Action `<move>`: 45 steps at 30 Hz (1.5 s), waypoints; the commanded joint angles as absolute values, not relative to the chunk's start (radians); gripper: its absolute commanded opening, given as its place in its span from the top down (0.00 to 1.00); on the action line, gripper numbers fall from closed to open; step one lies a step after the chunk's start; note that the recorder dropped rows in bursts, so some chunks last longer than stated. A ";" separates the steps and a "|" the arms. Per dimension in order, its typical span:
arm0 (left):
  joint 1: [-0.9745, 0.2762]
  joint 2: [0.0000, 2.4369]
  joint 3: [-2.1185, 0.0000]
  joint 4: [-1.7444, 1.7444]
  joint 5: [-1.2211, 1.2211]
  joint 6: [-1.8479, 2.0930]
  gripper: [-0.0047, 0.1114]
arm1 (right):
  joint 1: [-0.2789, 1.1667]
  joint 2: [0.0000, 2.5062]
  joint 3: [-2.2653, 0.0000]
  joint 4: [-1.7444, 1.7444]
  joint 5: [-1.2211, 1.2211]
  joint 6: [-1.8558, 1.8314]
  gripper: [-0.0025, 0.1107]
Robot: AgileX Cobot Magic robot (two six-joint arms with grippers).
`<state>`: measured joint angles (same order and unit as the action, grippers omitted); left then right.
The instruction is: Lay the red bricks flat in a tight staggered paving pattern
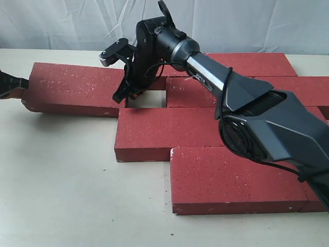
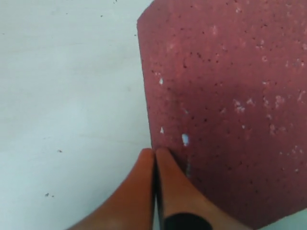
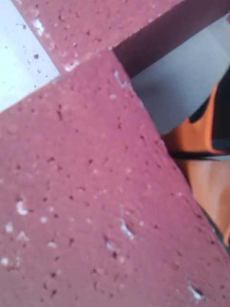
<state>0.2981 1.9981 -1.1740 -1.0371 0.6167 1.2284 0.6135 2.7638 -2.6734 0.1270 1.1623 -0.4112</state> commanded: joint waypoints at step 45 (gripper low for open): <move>0.292 2.067 -1.170 -1.222 0.658 1.323 0.96 | 0.598 2.634 -2.667 -0.155 1.221 -0.307 0.99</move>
<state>0.2978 2.0642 -1.1740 -1.2054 0.6633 1.3179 0.6165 2.6565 -2.6734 -0.1560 1.2197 -0.3360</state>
